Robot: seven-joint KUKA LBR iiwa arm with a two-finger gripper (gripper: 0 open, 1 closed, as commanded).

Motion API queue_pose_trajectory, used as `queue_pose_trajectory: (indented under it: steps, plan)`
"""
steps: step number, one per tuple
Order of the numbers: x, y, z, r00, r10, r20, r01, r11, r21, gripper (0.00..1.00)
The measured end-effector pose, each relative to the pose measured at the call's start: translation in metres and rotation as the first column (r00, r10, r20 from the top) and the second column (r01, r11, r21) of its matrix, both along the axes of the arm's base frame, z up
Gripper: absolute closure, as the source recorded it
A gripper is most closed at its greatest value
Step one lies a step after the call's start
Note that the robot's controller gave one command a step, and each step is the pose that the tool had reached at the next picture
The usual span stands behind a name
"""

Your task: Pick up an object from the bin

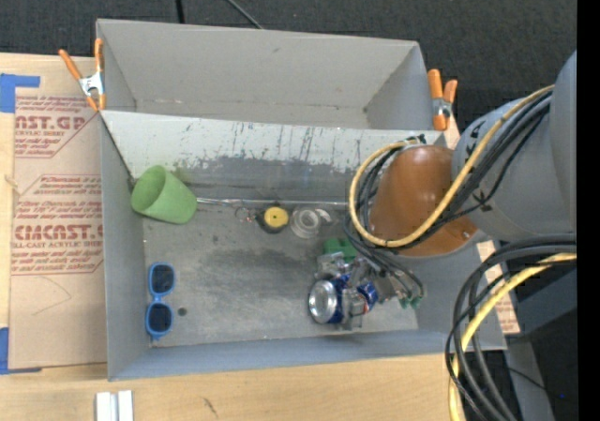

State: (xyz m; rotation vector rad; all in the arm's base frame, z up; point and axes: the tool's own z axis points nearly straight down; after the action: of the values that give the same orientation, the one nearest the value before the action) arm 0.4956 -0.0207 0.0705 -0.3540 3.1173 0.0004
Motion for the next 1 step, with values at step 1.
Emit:
queue_pose_trajectory:
  steps: [1]
  plan:
    - [-0.0054,-0.0077,0.1252,0.996,0.086,0.005,-0.086,0.996,-0.002,1.00]
